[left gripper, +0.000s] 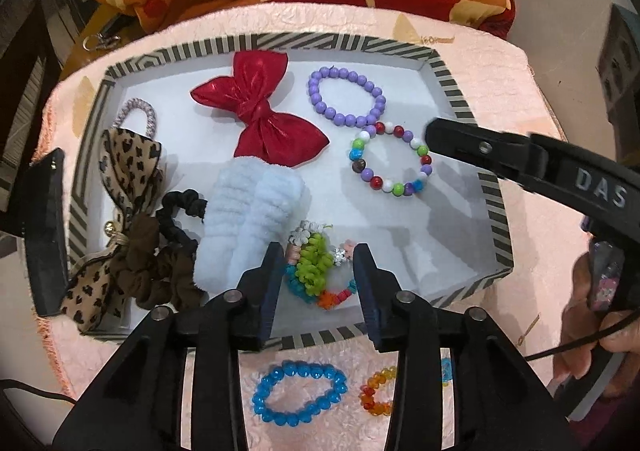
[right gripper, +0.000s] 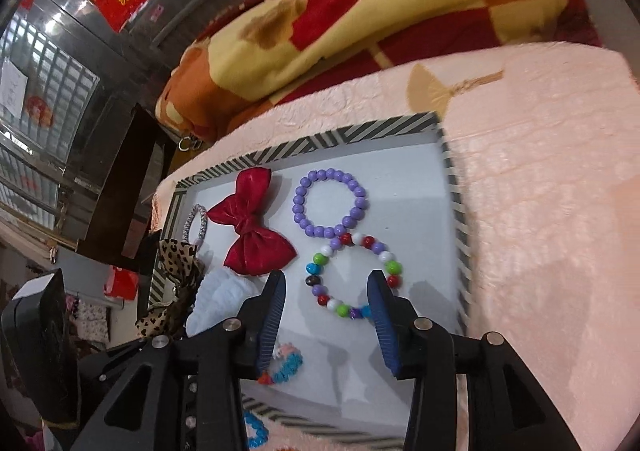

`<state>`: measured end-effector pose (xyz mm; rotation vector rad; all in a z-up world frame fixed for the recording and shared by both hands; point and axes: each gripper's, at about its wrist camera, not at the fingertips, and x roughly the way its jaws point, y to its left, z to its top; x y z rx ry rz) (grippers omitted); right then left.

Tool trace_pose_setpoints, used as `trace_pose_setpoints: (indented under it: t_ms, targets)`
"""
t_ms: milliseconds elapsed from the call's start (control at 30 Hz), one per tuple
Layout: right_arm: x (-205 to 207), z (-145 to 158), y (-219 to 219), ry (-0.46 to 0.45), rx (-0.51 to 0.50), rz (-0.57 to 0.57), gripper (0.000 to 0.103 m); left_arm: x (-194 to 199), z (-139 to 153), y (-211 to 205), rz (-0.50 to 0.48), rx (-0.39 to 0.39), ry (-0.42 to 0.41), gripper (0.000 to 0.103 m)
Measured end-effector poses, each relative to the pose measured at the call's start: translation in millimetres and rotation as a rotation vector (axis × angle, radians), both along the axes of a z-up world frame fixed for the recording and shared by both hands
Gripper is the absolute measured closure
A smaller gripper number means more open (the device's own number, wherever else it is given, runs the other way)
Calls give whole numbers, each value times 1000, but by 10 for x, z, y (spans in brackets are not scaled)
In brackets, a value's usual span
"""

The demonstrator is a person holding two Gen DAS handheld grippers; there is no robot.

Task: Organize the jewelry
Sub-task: 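Carry the hair ties and multicolour bracelet into the tray and open both tools, then move both tools back toward the blue bracelet and orange heart bracelet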

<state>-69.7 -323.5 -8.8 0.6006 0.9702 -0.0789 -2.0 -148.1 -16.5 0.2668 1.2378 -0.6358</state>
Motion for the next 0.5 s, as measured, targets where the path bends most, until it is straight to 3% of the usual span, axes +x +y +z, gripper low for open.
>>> trace_pose_setpoints:
  t_ms: [500]
  targets:
    - [-708, 259, 200, -42, -101, -43, 60, -346, 324, 275, 96, 21, -139, 67]
